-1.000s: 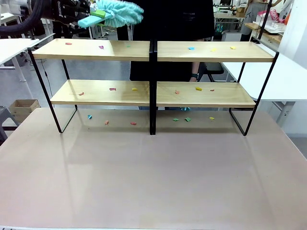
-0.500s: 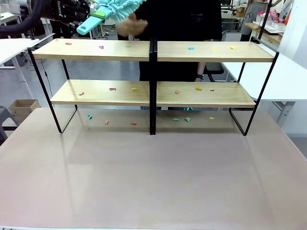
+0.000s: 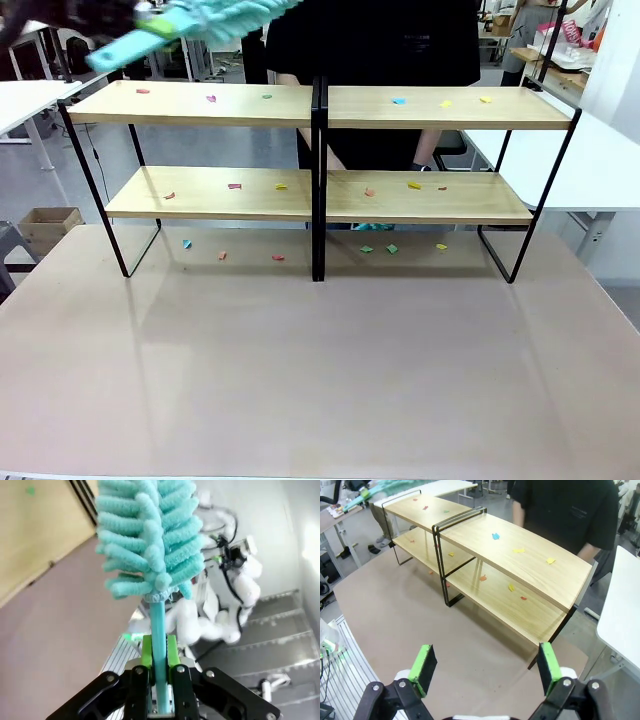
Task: Clean the shelves.
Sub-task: Pick up the Duster when the human hands it over.
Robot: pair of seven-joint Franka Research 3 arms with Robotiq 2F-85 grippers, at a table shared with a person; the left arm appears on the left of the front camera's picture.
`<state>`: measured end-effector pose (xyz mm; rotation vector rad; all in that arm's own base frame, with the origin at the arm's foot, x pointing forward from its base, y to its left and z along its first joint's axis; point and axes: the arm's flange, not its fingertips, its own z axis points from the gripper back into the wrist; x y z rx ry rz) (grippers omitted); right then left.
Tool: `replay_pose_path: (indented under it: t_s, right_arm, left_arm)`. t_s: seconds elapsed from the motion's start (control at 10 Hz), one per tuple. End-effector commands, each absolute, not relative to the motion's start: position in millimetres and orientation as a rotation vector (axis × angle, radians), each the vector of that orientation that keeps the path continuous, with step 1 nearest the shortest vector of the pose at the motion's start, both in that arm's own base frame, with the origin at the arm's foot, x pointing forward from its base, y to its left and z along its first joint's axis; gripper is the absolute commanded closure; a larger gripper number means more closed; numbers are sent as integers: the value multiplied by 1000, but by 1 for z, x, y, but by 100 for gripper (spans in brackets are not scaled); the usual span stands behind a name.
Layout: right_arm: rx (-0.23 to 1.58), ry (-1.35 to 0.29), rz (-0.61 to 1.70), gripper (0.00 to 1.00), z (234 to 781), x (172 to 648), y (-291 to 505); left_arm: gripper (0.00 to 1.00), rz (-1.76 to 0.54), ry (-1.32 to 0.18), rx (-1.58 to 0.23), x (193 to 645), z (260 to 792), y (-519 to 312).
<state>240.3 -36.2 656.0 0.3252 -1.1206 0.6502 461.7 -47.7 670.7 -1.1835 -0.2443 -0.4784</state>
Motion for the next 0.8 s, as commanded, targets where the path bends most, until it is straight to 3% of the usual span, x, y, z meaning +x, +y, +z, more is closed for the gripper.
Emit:
replay_pose_path:
  t_s: [0.0,0.2,0.5,0.7]
  right_arm:
    - [330,-1123,655,0,656,241,-36]
    - [330,-1123,655,0,656,241,-36]
    - [330,-1123,655,0,656,241,-36]
    - [330,-1123,655,0,656,241,-36]
  left_arm:
    - [100,-562,-304,-1079,417,682,28]
    - [100,-684,-295,-964,356,689,108]
    - [100,-578,-429,-893,284,693,208]
    - [100,-509,-365,-830,253,677,257]
